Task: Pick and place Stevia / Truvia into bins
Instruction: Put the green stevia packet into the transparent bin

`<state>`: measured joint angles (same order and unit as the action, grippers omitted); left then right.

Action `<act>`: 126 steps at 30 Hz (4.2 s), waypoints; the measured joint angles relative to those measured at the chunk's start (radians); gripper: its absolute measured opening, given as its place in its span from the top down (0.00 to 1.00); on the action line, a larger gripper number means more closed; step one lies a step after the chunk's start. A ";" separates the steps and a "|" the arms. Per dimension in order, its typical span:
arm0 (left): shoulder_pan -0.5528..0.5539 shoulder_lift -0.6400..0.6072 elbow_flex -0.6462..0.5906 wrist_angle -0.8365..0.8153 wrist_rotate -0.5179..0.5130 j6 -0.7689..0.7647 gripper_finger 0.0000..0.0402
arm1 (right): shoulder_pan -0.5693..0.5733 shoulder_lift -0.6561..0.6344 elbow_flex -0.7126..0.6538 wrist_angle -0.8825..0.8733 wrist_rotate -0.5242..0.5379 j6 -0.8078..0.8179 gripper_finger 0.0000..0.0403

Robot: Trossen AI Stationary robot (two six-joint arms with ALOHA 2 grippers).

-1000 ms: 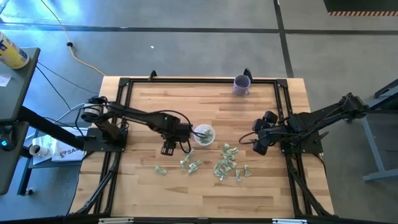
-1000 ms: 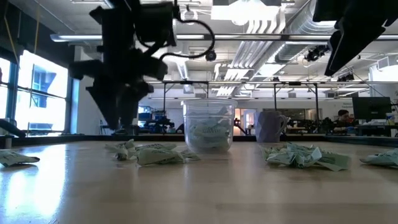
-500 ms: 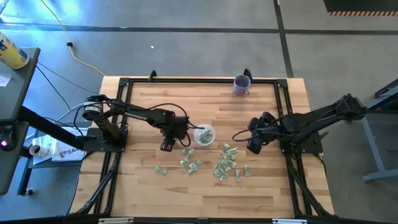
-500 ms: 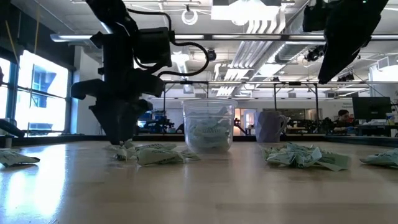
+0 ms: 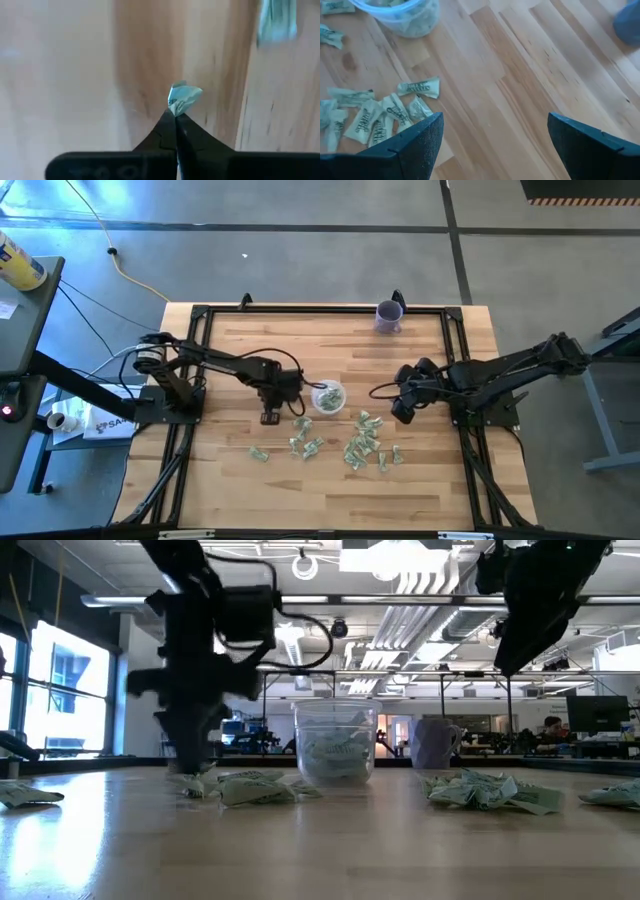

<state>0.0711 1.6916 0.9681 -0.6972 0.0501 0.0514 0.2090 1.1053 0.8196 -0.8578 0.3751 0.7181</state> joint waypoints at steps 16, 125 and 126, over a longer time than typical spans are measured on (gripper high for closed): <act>-0.083 0.015 0.440 0.110 -0.164 -0.137 0.92 | 0.122 0.000 0.000 0.025 0.066 0.005 0.14; -0.001 -0.399 -0.031 -0.055 -0.038 -0.609 0.51 | -0.372 0.685 0.466 0.326 -0.720 -0.687 0.60; -0.029 -0.399 -0.031 -0.062 -0.039 -0.627 0.51 | -0.366 0.673 0.466 0.304 -0.700 -0.703 0.56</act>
<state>0.0422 1.2930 0.9367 -0.7594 0.0113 -0.5752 -0.1568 1.7783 1.2854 -0.5536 -0.3245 0.0147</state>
